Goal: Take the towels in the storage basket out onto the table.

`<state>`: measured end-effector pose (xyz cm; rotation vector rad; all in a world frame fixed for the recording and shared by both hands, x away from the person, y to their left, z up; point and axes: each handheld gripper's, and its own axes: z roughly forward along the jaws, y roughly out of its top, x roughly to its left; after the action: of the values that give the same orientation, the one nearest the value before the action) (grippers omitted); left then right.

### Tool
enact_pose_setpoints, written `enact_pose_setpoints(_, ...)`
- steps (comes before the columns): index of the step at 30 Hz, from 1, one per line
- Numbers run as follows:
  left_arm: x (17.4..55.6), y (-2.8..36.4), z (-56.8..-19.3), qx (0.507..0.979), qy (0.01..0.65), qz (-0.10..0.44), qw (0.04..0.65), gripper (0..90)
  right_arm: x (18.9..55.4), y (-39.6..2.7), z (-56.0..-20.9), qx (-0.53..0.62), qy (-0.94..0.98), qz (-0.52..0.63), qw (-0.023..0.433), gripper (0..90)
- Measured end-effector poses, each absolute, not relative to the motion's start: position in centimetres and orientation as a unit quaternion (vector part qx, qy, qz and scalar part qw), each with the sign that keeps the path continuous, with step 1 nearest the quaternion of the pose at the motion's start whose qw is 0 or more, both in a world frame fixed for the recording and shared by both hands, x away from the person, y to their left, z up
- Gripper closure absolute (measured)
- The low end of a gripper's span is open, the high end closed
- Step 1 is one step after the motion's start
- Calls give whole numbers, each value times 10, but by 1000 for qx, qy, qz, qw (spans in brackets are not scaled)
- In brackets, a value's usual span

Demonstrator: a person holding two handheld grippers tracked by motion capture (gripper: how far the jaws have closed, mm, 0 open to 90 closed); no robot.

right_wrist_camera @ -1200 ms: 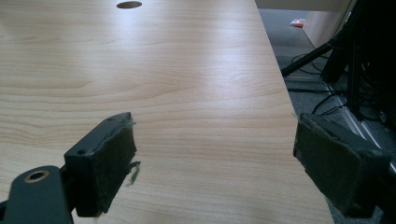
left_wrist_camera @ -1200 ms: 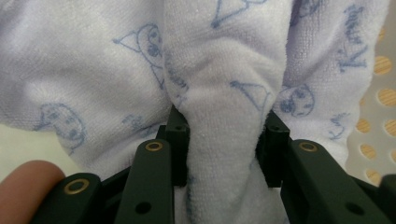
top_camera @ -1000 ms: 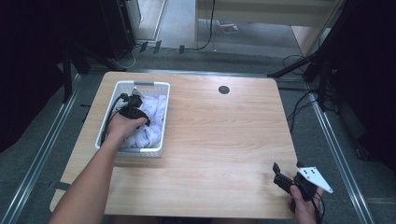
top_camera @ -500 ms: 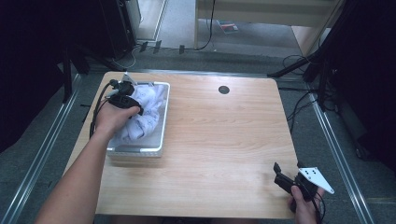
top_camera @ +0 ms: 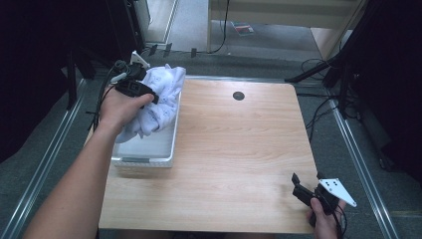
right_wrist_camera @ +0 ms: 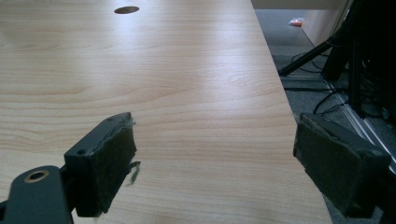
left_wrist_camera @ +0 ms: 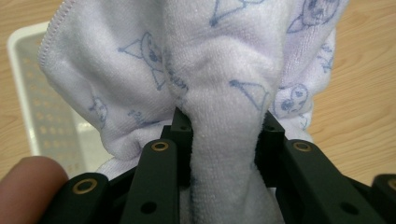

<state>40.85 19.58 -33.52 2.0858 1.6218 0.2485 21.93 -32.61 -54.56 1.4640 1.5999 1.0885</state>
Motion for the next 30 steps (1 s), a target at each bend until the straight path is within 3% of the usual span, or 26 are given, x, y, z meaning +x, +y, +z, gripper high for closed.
enact_pose_setpoints(13,411,140,-333,780,567,88,251,692,219,-326,-546,563,619,419,352,134)
enact_pose_setpoints(30,421,51,-365,806,529,50,262,689,219,-325,-546,564,620,418,350,134)
